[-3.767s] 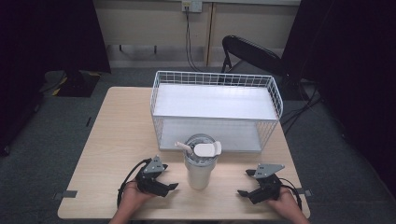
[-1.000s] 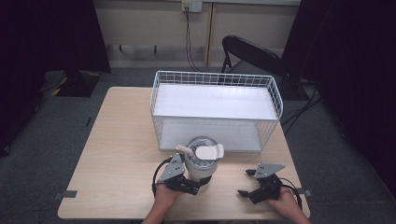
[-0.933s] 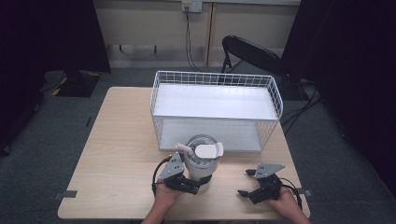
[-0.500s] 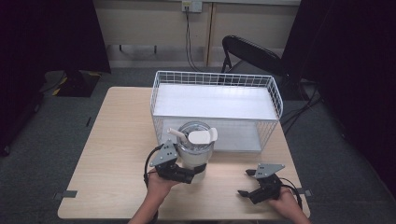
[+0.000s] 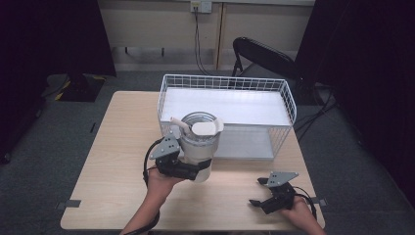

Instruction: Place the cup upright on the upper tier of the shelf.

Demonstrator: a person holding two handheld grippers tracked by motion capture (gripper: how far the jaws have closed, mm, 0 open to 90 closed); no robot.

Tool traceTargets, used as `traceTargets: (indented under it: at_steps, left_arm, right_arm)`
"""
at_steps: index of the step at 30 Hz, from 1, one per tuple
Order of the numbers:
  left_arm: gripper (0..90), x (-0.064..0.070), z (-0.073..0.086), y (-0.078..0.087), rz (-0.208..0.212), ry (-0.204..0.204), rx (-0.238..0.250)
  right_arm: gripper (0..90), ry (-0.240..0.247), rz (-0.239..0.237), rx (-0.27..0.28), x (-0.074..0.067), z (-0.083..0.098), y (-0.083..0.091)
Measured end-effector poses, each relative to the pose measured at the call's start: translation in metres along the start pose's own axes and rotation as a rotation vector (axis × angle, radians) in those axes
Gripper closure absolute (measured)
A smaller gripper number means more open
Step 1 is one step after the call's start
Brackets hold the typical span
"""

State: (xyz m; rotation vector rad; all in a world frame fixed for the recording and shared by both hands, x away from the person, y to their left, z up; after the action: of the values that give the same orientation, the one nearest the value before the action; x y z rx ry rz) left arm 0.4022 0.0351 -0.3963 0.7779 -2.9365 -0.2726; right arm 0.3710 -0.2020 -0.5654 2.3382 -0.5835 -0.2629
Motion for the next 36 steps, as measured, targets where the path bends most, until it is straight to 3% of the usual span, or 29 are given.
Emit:
traceTargets:
  at_steps: [14,36]
  left_arm:
    - [10.1,-0.009,-0.031,0.002,-0.006,0.018,0.026]
    - [10.1,-0.02,-0.061,0.004,-0.016,0.033,0.013]
  right_arm:
    - [12.9,0.0,0.0,0.0,0.0,0.0,0.0]
    - [12.8,0.001,-0.001,0.0,0.0,0.0,0.0]
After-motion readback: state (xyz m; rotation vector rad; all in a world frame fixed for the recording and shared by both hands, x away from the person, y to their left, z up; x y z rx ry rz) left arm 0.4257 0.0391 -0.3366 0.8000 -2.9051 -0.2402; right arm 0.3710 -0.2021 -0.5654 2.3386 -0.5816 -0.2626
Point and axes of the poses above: each handheld gripper's, and its own axes: y roughly backward along the jaws, z roughly out of its underside, x roughly to its right, the point moved 9 cm from there along -y, roughly forward along the jaws, and after that the axes turned 1 degree about -y, right-handed, at the moved point
